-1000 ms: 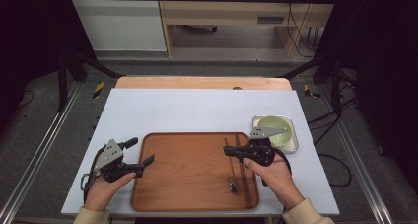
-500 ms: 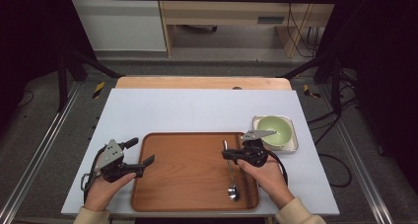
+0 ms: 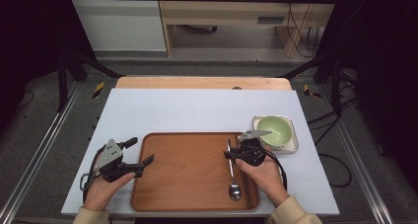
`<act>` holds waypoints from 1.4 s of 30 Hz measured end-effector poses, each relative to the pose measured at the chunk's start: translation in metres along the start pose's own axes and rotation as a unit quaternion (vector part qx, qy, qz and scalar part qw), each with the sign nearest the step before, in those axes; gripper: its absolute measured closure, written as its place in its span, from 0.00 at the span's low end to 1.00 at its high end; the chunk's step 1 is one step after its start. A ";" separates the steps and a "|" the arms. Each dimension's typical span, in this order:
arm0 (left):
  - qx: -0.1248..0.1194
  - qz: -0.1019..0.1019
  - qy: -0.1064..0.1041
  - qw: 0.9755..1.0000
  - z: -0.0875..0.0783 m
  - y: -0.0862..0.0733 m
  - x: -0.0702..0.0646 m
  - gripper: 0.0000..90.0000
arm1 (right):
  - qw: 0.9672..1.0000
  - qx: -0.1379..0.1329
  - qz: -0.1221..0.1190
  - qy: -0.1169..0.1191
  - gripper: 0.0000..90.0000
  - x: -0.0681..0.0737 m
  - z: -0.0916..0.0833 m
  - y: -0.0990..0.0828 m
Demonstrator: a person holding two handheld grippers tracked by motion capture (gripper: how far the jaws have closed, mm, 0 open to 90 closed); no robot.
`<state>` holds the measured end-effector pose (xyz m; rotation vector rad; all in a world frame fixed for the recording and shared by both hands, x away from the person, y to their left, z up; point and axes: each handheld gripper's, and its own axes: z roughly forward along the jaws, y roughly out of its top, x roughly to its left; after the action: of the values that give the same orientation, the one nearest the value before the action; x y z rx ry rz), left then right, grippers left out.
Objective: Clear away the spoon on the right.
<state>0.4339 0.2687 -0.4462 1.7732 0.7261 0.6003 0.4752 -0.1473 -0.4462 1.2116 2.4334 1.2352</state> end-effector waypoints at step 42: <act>0.000 0.000 -0.002 1.000 -0.001 0.000 0.001 0.14 | 0.996 -0.050 -0.040 -0.068 0.20 -0.005 -0.033 0.013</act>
<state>0.4339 0.2700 -0.4458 1.7746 0.7236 0.5951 0.4706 -0.1666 -0.4162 1.1213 2.2714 1.1971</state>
